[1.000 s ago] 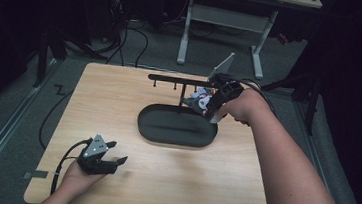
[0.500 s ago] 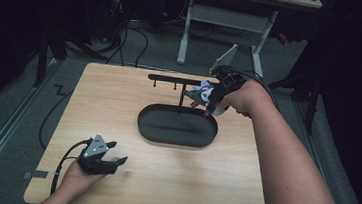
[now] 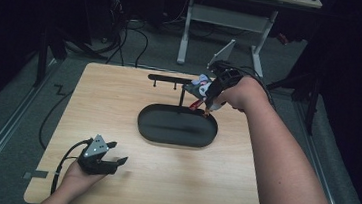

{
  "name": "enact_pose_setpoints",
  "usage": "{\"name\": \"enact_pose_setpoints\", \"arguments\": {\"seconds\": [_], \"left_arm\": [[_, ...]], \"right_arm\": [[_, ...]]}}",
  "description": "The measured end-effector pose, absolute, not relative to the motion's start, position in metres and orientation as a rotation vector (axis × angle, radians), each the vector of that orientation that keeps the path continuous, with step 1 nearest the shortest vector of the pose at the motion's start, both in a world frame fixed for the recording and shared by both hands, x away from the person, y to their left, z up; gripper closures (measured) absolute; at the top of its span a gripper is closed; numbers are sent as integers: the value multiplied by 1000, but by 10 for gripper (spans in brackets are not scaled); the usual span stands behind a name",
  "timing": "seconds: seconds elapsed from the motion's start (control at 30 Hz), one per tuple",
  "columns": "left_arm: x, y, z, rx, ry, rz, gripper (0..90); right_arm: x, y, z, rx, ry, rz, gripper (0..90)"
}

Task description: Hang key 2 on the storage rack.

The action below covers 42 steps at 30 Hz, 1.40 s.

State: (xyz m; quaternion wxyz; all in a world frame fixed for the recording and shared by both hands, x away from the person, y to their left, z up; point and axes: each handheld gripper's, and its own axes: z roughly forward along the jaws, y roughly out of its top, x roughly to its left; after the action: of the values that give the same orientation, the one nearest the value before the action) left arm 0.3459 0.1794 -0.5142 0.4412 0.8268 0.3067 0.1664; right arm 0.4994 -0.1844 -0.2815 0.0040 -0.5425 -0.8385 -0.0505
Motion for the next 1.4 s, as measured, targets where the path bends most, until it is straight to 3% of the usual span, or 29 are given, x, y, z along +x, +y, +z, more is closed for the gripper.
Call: {"name": "enact_pose_setpoints", "arguments": {"seconds": [0.23,0.83,1.4], "left_arm": [[346,179,-514,2052,760,412,311],[346,178,-515,2061,760,408,311],[345,178,-515,2055,761,410,311]], "right_arm": [[500,-183,-289,-1710,-2642,-126,471],[496,-191,-350,-1674,-2606,-75,469],[500,-188,-368,-1699,-2619,-157,463]]}}
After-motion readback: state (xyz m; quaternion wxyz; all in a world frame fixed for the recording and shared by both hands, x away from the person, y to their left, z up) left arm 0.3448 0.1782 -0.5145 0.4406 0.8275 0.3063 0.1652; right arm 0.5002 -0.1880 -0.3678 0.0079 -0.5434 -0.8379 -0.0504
